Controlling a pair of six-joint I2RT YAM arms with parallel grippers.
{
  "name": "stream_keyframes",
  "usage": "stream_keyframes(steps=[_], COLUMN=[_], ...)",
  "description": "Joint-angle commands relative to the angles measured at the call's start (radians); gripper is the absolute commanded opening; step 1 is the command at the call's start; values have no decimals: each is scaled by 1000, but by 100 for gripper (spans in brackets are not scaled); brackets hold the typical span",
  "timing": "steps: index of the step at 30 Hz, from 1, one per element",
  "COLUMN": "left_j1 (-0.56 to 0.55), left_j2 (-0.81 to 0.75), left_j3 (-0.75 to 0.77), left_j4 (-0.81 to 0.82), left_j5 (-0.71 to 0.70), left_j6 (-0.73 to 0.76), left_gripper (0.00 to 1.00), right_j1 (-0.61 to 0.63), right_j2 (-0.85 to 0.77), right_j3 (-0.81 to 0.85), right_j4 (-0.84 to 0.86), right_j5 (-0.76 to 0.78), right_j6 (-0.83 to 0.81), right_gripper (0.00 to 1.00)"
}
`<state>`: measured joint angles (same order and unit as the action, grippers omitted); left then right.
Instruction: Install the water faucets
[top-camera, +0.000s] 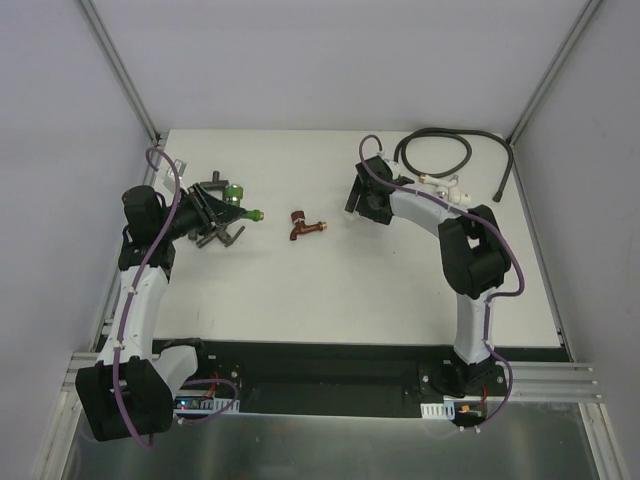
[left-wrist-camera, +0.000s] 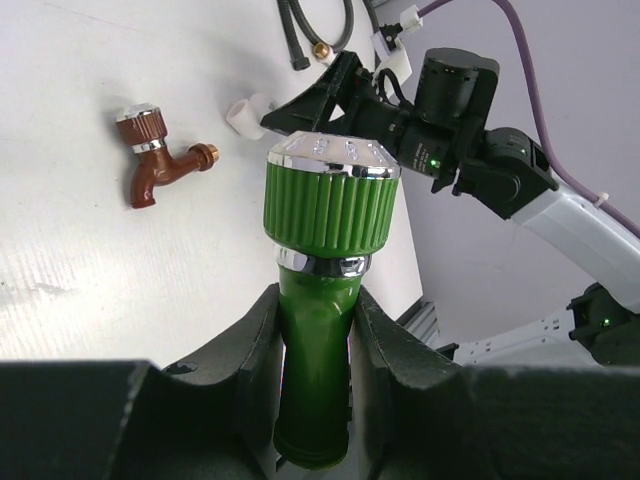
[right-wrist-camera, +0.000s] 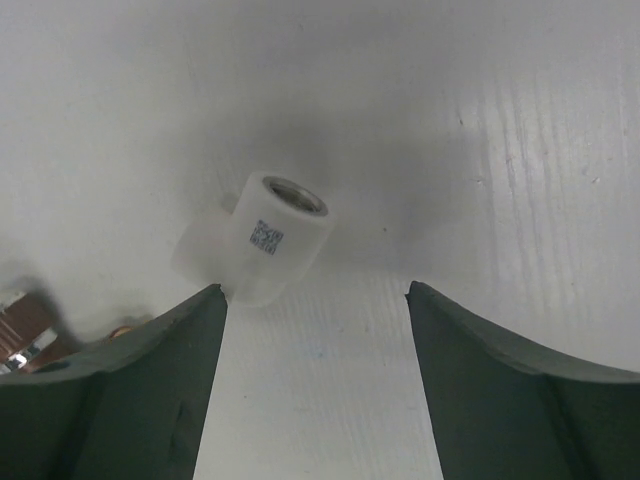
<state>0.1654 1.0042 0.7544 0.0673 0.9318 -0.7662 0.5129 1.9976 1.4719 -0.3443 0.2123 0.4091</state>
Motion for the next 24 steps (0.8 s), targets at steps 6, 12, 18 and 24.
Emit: stream_keyframes(steps=[6,12,18,24], left_j1=[10,10,11,13], left_j2=[-29,-27,-22,-15], left_j3=[39,37,37,37], left_j4=[-18,-21,-21,-21], left_j5=[-8,-14,-14,-11], left_j6=[80,85,85,85], left_gripper=[0,0,0,0], right_j1=[3,-1,-8,-17], right_j2=[69,58,10,43], right_j3=[36,-10,-54,-9], right_j4=[133,192,245,252], right_j5=[56,64,130,138], right_j6=[241,277,335,307], right_gripper=[68,69,76,78])
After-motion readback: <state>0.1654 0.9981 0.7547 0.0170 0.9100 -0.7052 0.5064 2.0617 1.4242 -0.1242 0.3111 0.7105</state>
